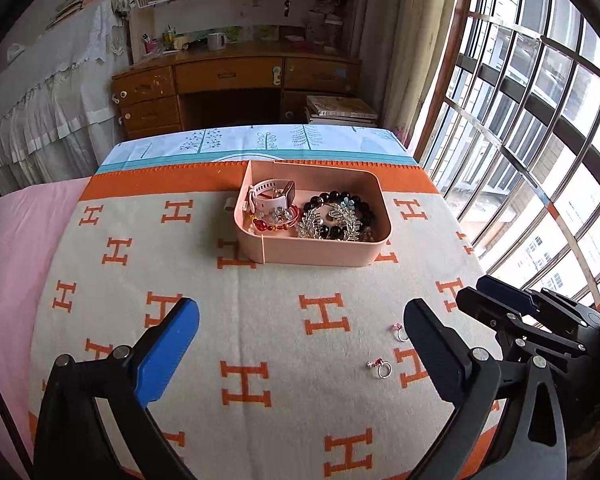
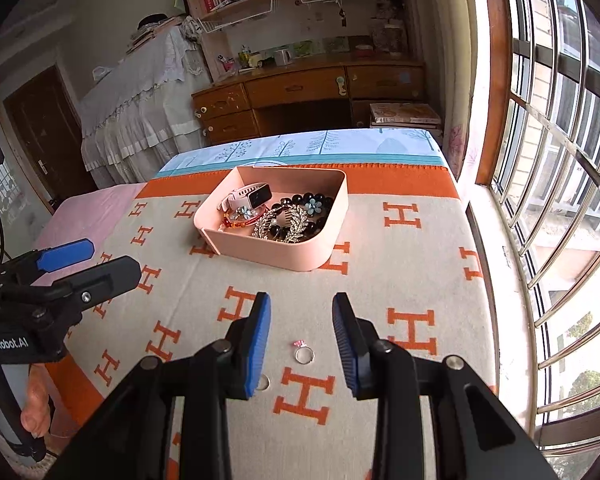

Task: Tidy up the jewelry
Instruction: 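Move both tools from the tray to the two rings on the blanket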

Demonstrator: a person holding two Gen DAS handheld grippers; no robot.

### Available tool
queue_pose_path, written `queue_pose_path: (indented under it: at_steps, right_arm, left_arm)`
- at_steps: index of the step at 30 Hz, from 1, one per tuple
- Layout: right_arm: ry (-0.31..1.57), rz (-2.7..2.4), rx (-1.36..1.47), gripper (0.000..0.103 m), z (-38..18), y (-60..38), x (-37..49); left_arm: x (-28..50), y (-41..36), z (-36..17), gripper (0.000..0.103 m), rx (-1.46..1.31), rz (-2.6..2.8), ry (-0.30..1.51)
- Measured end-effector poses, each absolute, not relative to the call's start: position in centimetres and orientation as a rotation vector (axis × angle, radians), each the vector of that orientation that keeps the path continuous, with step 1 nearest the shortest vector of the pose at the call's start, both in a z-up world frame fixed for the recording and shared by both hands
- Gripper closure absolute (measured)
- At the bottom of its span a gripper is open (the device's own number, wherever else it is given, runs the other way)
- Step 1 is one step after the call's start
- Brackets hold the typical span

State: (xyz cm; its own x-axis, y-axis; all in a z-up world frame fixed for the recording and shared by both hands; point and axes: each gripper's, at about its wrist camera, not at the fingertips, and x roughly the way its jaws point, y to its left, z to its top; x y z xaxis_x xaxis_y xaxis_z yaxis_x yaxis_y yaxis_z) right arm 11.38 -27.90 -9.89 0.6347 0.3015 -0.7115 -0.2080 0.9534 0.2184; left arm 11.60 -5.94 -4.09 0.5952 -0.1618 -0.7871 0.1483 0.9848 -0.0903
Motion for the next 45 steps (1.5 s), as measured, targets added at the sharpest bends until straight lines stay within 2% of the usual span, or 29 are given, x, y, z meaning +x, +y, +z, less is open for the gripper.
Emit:
queue_pose_path:
  at_steps: [12,17,24,27,30,31,37,39,45]
  right_arm:
    - [0.832,0.265,0.108,0.071,-12.5,-28.5,8.8]
    - [0.863,0.261,0.144,0.071,-14.2,-29.3,8.5]
    - [0.932,0.253,0.183,0.071,-17.3,-30.0,8.4]
    - [0.93,0.263,0.178,0.071,-17.5,-29.9,8.4]
    - [0.925,0.266,0.176,0.071,-17.5,-30.0,8.4]
    - [0.922,0.263,0.178,0.071,-17.6,-30.2,8.4]
    - [0.918,0.258,0.208,0.071,-17.9,-31.4,8.6]
    - [0.922,0.258,0.219,0.071,-18.1,-31.7,8.8]
    - [0.922,0.265,0.239,0.071,-18.5,-32.3,9.0]
  left_arm:
    - [8.5,-5.3,-8.9,0.002,-0.042,-0.238,0.958]
    - [7.9,-6.3,-11.7,0.002,-0.005,-0.309,1.005]
    - [8.0,-8.4,-13.0,0.003,0.049,-0.376,0.996]
    - [8.7,-9.5,-13.7,0.014,0.048,-0.402,1.018]
    - [9.8,-10.3,-14.6,0.052,0.011,-0.42,1.083]
    - [10.1,-10.5,-15.0,0.056,-0.011,-0.428,1.108]
    - [11.0,-11.8,-15.4,0.06,-0.05,-0.431,1.138]
    - [11.2,-12.7,-15.5,0.071,-0.044,-0.431,1.151]
    - [12.3,-15.1,-15.5,0.073,0.005,-0.379,1.179]
